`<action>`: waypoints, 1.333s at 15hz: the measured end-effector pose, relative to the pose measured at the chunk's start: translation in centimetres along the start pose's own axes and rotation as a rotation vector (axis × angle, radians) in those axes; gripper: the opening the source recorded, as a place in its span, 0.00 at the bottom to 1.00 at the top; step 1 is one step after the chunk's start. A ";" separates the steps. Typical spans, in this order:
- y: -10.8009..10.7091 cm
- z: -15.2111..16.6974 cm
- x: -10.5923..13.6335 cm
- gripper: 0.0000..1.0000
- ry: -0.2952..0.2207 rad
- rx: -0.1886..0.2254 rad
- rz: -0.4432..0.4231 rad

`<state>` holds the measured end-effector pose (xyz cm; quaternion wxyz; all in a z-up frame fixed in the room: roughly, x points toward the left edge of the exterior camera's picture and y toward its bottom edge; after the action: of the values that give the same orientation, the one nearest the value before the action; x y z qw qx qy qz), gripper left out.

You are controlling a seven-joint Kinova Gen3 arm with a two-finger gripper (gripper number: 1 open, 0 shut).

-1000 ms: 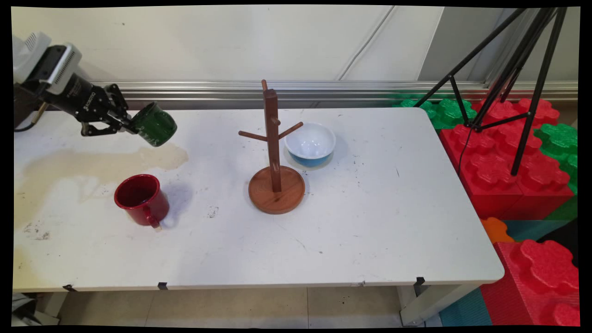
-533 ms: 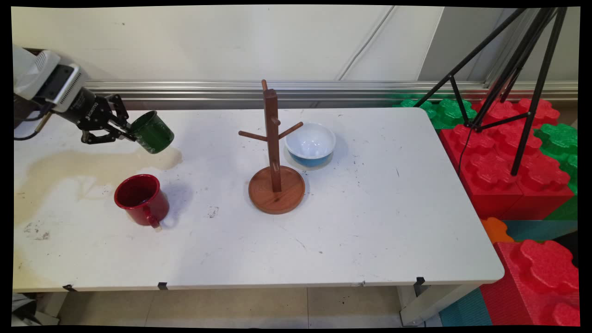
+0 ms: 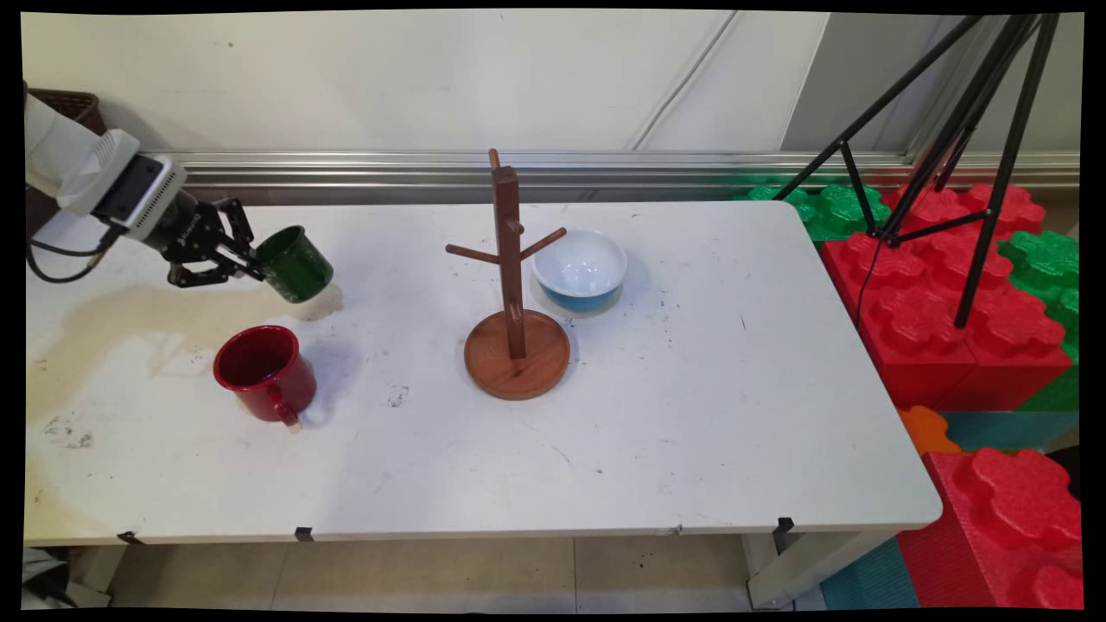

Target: Place the picked object on the table

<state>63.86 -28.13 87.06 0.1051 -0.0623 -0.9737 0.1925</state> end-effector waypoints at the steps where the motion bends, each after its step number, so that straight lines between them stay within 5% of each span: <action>1: 0.1 0.4 0.0 0.00 0.000 -0.004 -0.004; 13: 1.2 4.0 0.1 0.00 -0.014 -0.041 -0.047; 14: 1.2 4.1 0.1 1.00 -0.014 -0.041 -0.048; 20: 1.4 4.7 0.0 1.00 -0.015 -0.047 -0.060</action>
<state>62.85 -28.51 82.24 0.1020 -0.0343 -0.9801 0.1668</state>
